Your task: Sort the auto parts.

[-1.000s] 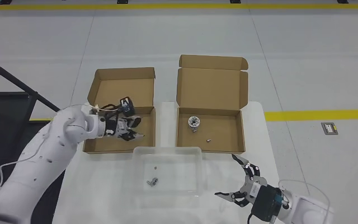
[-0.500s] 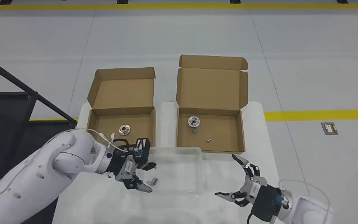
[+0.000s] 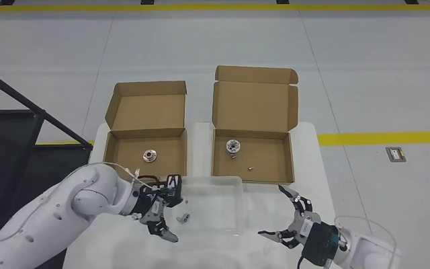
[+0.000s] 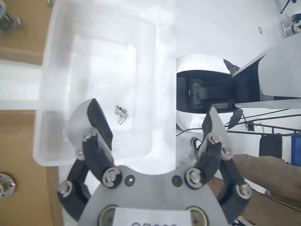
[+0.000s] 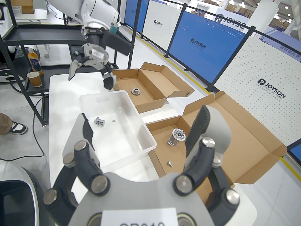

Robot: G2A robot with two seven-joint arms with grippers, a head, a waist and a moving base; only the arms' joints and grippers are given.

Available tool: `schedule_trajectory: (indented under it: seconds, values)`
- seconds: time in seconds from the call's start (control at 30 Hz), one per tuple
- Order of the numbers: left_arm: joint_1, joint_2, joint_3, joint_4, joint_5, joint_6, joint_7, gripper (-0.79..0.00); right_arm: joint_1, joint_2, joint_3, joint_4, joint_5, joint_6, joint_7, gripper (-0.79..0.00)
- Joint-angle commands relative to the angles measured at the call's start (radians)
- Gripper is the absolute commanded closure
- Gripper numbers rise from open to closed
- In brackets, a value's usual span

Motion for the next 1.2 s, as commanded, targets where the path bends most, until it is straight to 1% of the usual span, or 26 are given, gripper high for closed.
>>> schedule_trajectory:
  seconds: [0.0, 0.1, 0.17, 0.3, 0.37, 0.53, 0.6, 0.7, 0.8, 0.93, 1.0, 1.1, 1.13, 1.17]
  values:
    - [0.006, -0.012, 0.014, -0.015, 0.003, 0.101, -0.020, -0.785, 0.000, 0.000, 0.000, 0.000, 0.000, 0.000, 0.000, -0.785]
    - [0.010, -0.035, 0.034, -0.025, 0.008, 0.234, -0.040, -0.785, 0.000, 0.000, 0.000, 0.000, 0.000, 0.000, 0.000, -0.785]
    - [0.013, -0.054, 0.050, -0.016, -0.019, 0.291, -0.053, -0.785, 0.000, 0.000, 0.000, 0.000, 0.000, 0.000, 0.000, -0.785]
    - [-0.003, -0.096, 0.080, 0.003, 0.009, 0.408, -0.105, -0.785, 0.000, 0.000, 0.000, 0.000, 0.000, 0.000, 0.000, -0.785]
    - [-0.013, -0.116, 0.099, 0.011, 0.075, 0.493, -0.145, -0.785, 0.000, 0.000, 0.000, 0.000, 0.000, 0.000, 0.000, -0.785]
    - [-0.015, -0.166, 0.133, 0.057, 0.118, 0.597, -0.172, -0.785, 0.000, 0.000, 0.000, 0.000, 0.000, 0.000, 0.000, -0.785]
    - [-0.012, -0.185, 0.142, 0.081, 0.106, 0.598, -0.169, -0.785, 0.000, 0.000, 0.000, 0.000, 0.000, 0.000, 0.000, -0.785]
    - [-0.017, -0.212, 0.156, 0.119, 0.139, 0.620, -0.175, -0.767, 0.000, 0.000, 0.000, 0.000, 0.000, 0.000, 0.000, -0.785]
    - [-0.023, -0.239, 0.167, 0.155, 0.168, 0.635, -0.181, -0.705, 0.000, 0.000, 0.000, 0.000, 0.000, 0.000, 0.000, -0.785]
    - [-0.027, -0.274, 0.181, 0.195, 0.209, 0.663, -0.180, -0.702, 0.000, 0.000, 0.000, 0.000, 0.000, 0.000, 0.000, -0.785]
    - [-0.027, -0.291, 0.185, 0.217, 0.212, 0.662, -0.176, -0.686, 0.000, 0.000, 0.000, 0.000, 0.000, 0.000, 0.000, -0.785]
    - [-0.030, -0.314, 0.186, 0.245, 0.216, 0.655, -0.175, -0.717, 0.000, 0.000, 0.000, 0.000, 0.000, 0.000, 0.000, -0.785]
    - [-0.032, -0.320, 0.185, 0.252, 0.210, 0.645, -0.175, -0.705, 0.000, 0.000, 0.000, 0.000, 0.000, 0.000, 0.000, -0.785]
    - [-0.032, -0.326, 0.179, 0.255, 0.185, 0.624, -0.170, -0.671, 0.000, 0.000, 0.000, 0.000, 0.000, 0.000, 0.000, -0.785]
